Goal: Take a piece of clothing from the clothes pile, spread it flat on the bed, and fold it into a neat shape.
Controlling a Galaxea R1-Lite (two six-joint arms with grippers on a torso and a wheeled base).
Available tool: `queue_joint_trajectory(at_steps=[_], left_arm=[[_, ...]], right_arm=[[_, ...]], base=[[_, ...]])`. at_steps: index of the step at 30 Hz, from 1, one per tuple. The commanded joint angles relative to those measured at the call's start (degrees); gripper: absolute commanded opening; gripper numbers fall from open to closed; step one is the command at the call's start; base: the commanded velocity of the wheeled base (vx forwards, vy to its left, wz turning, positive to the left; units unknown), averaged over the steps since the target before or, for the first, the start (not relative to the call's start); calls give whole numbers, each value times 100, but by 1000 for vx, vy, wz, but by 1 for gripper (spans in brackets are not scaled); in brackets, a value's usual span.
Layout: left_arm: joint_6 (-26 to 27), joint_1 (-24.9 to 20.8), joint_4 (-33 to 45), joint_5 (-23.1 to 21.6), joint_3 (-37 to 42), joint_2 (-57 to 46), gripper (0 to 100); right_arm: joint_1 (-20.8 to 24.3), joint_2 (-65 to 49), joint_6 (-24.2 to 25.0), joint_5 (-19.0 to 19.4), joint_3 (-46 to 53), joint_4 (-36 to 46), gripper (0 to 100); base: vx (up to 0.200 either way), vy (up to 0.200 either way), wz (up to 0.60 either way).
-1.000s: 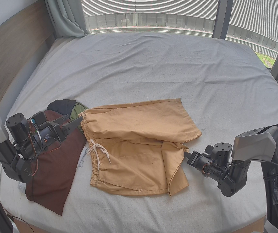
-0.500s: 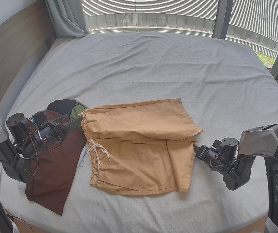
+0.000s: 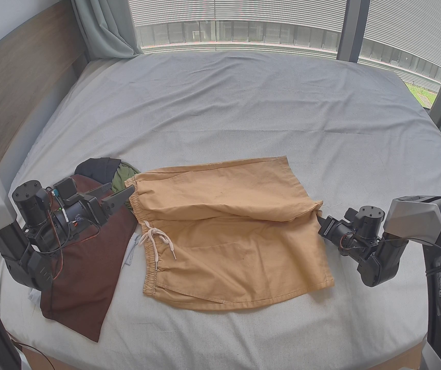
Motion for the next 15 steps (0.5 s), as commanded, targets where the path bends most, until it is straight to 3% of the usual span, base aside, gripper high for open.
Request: queue_joint_trajectory(at_steps=[1, 9, 10, 15], left_arm=[[-10, -33, -14, -1, -48, 36, 100], [8, -60, -14, -1, -119, 124, 100], [8, -60, -14, -1, -119, 142, 100], [25, -86, -14, -1, -119, 221, 100]], right_arm=[[-76, 22, -32, 98, -226, 10, 0], [-76, 22, -260, 248, -270, -61, 0], [-76, 22, -313, 256, -244, -61, 100], [-102, 13, -709, 256, -129, -236, 100]], base=[[0, 0, 0], [0, 0, 0], [0, 0, 0], [0, 0, 0]])
